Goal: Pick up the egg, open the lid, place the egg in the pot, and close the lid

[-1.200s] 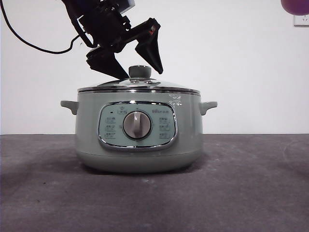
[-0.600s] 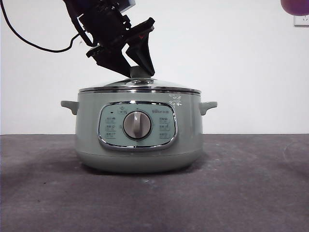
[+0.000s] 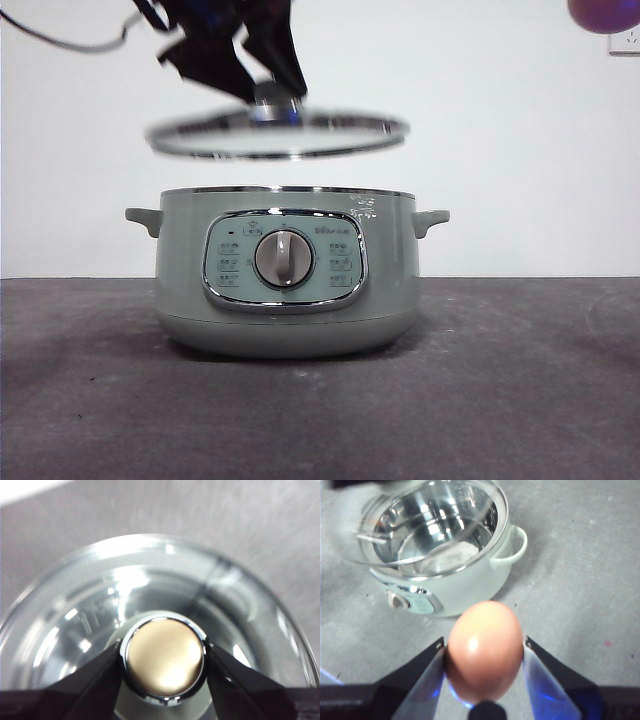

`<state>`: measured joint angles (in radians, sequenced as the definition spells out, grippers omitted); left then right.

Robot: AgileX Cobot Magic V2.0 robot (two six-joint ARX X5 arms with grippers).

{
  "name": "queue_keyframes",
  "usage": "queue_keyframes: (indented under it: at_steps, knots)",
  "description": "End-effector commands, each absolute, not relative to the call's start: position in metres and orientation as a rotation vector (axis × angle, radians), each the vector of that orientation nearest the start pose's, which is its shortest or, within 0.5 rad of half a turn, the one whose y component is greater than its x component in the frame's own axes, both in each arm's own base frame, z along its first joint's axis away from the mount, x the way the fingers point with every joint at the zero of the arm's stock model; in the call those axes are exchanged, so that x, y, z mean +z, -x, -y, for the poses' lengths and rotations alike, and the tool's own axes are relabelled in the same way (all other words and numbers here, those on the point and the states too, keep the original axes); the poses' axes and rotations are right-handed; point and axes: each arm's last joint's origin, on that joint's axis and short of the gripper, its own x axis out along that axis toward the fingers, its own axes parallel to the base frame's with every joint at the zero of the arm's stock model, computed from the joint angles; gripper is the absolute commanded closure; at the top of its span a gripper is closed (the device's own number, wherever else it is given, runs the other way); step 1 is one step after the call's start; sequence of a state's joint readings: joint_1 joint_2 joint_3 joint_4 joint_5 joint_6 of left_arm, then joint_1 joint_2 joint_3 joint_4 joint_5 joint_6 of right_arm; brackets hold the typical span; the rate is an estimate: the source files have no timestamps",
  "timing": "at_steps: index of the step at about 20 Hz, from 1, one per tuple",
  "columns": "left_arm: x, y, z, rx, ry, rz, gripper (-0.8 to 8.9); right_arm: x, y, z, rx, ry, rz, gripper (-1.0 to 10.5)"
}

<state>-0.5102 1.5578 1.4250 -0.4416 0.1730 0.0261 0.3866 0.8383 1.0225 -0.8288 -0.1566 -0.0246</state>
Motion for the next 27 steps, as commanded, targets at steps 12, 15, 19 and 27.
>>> queue_keyframes:
  at_steps: [12,15,19,27]
  knots:
    - [0.447,-0.146,0.083,-0.601,-0.102,-0.361,8.22,0.338,-0.251,-0.157,0.733,0.166,-0.68,9.6]
    - [0.45,-0.122,0.07,-0.6,-0.098,-0.356,8.22,0.325,-0.289,-0.189,0.756,0.204,-0.723,9.6]
    - [0.452,-0.103,0.06,-0.599,-0.083,-0.353,8.22,0.292,-0.334,-0.228,0.765,0.278,-0.771,9.6]
    - [0.452,-0.096,0.056,-0.598,-0.065,-0.364,8.22,0.23,-0.36,-0.269,0.753,0.447,-0.779,9.6]
